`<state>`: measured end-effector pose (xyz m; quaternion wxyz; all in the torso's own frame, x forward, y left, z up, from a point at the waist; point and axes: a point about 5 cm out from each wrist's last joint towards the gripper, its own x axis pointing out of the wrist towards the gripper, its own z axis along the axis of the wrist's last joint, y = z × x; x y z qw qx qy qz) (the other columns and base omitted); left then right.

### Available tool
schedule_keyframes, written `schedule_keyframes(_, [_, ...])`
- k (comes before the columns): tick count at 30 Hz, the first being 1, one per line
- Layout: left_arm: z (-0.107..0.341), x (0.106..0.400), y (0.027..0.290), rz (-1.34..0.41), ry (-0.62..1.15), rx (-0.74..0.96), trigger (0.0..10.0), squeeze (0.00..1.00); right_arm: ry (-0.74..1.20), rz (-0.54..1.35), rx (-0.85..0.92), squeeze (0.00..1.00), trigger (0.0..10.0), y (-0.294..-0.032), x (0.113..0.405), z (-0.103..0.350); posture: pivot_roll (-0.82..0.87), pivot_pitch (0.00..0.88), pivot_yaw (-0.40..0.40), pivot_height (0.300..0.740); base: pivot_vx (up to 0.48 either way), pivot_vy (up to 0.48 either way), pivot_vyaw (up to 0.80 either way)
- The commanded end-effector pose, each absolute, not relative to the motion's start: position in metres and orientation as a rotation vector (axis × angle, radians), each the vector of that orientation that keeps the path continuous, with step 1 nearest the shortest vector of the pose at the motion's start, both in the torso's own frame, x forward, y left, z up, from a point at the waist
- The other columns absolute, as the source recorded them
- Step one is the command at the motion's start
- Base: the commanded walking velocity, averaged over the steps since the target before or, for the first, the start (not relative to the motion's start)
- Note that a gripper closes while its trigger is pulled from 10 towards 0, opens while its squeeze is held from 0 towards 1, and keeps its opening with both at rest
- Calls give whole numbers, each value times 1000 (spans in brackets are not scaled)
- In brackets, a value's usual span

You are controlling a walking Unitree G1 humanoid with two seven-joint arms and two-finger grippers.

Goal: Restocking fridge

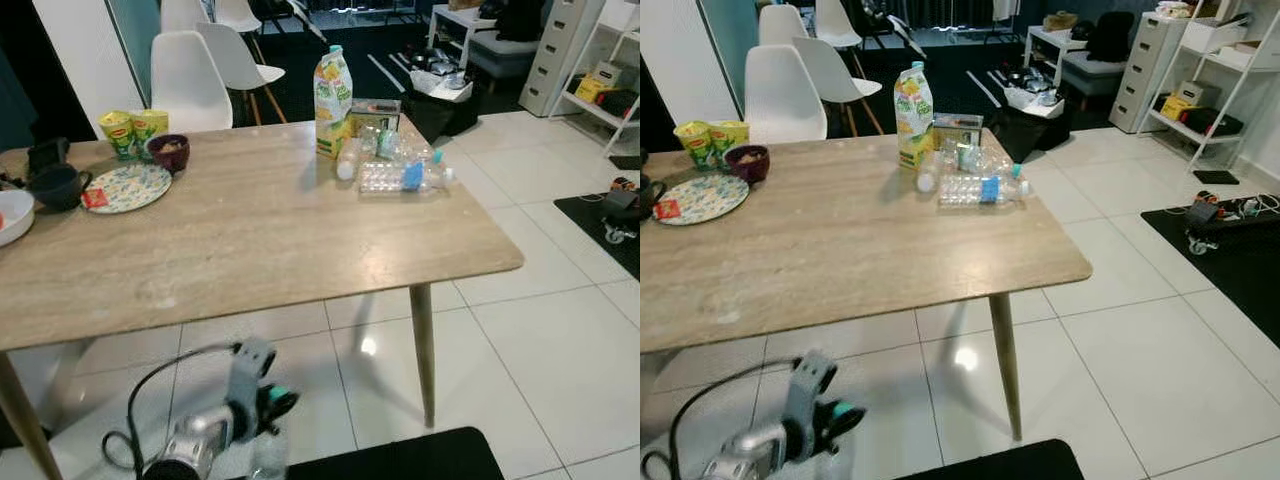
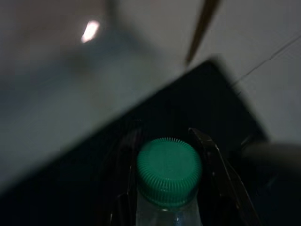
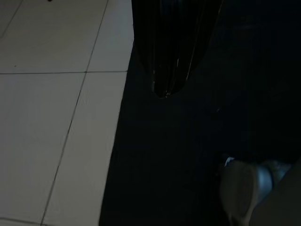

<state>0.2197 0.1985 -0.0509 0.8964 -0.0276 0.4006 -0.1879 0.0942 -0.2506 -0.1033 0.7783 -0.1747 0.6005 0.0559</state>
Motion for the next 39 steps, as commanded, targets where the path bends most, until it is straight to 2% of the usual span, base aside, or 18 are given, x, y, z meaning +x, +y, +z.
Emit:
schedule_keyframes(1, [-66, 201, 201, -281, 917, -45, 10000, 0, 1302, 136, -398, 0, 10000, -248, 94, -104, 9, 0, -20, 740, 0, 0, 0])
schedule_keyframes(2, [-66, 201, 201, -281, 917, -45, 10000, 0, 1302, 136, -398, 0, 10000, -248, 94, -104, 9, 0, -20, 740, 0, 0, 0])
schedule_keyframes(5, [-84, 170, 208, -155, 1030, -53, 10000, 0, 1303, 149, -420, 0, 10000, -246, 95, -105, 11, 0, -11, 740, 0, 0, 0])
schedule_keyframes(8, [-89, 160, 208, -134, 1062, -49, 10000, 0, 1303, 151, -428, 0, 10000, -245, 96, -105, 11, 0, -12, 740, 0, 0, 0])
schedule_keyframes(11, [-99, 139, 203, -115, 1128, -26, 10000, 0, 1298, 150, -442, 0, 10000, -245, 100, -104, 12, 0, -10, 740, 0, 0, 0])
schedule_keyframes(14, [-100, 138, 200, -108, 1124, -18, 10000, 0, 1297, 152, -448, 0, 10000, -245, 101, -104, 19, 0, -14, 740, 0, 0, 0])
schedule_keyframes(16, [-99, 141, 197, -62, 1099, -78, 10000, 0, 1297, 156, -454, 0, 10000, -245, 103, -103, 26, 0, -18, 740, 0, 0, 0])
schedule_keyframes(21, [-98, 147, 194, -113, 1096, -27, 10000, 0, 1293, 153, -455, 0, 10000, -245, 106, -102, 29, 0, -21, 740, 0, 0, 0])
schedule_keyframes(33, [-94, 159, 187, -171, 1079, 0, 10000, 0, 1289, 133, -475, 0, 10000, -247, 116, -99, 23, 0, -16, 740, 0, 0, -767])
schedule_keyframes(39, [-99, 147, 185, -194, 1121, 42, 10000, 0, 1307, 86, -440, 0, 10000, -254, 111, -99, 1, 0, -2, 740, 0, 0, -769])
